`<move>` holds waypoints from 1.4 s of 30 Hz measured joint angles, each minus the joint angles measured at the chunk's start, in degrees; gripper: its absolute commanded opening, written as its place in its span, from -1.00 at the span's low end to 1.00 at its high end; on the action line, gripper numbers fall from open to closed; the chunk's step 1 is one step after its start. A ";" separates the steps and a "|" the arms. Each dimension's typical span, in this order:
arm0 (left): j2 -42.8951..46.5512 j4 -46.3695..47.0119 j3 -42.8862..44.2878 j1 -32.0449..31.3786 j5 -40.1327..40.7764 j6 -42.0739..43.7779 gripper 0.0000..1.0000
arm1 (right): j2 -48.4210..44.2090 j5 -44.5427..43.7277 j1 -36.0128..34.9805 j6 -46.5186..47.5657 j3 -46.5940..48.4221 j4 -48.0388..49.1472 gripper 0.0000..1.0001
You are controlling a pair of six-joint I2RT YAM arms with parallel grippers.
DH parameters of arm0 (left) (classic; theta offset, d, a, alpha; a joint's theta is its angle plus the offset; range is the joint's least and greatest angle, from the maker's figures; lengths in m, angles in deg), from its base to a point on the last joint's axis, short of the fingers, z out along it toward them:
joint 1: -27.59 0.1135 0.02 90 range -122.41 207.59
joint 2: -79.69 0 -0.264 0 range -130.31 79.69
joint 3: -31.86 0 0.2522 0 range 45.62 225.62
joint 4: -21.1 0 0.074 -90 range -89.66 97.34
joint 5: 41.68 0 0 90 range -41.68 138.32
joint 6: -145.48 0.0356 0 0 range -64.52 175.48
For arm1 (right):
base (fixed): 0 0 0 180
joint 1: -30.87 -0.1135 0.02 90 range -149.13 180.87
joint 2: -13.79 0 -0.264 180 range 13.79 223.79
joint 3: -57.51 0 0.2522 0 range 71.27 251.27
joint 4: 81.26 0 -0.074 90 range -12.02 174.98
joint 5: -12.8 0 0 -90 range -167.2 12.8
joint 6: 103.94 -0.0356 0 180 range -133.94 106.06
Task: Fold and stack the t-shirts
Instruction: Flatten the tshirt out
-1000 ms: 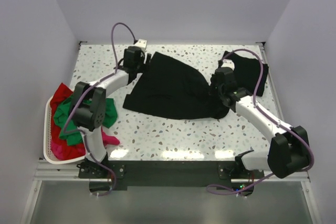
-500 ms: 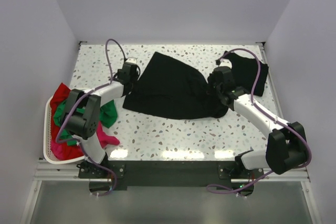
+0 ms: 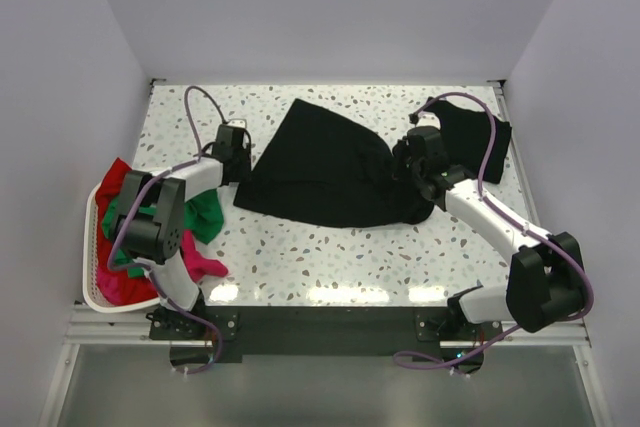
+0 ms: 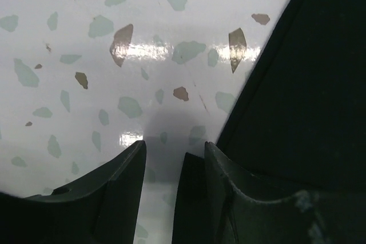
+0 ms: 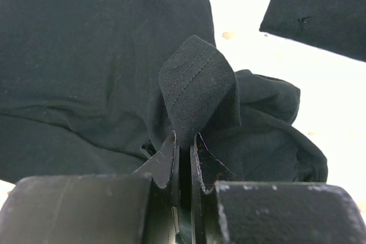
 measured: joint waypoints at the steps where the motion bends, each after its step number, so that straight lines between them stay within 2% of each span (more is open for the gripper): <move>1: 0.00 0.00 -0.35 -0.02 -0.52 0.00 -0.01 | 0.00 0.28 0.00 0.00 0.00 0.09 -1.00; 22: 6.91 1.22 -6.71 0.00 -3.32 -2.36 -0.08 | 0.00 0.92 0.00 0.00 0.00 0.79 -1.00; 31: 7.04 1.64 -6.78 0.00 -4.17 -2.58 -0.11 | 0.00 1.77 0.00 0.00 0.00 0.79 -1.00; 39: 5.57 1.53 -6.78 0.00 -4.31 -2.56 -0.22 | 0.00 1.77 0.00 0.00 0.00 0.79 -1.00; 42: 5.01 1.18 -6.78 0.00 -4.28 -2.58 -0.35 | 0.00 1.77 0.00 0.00 0.00 0.79 -1.00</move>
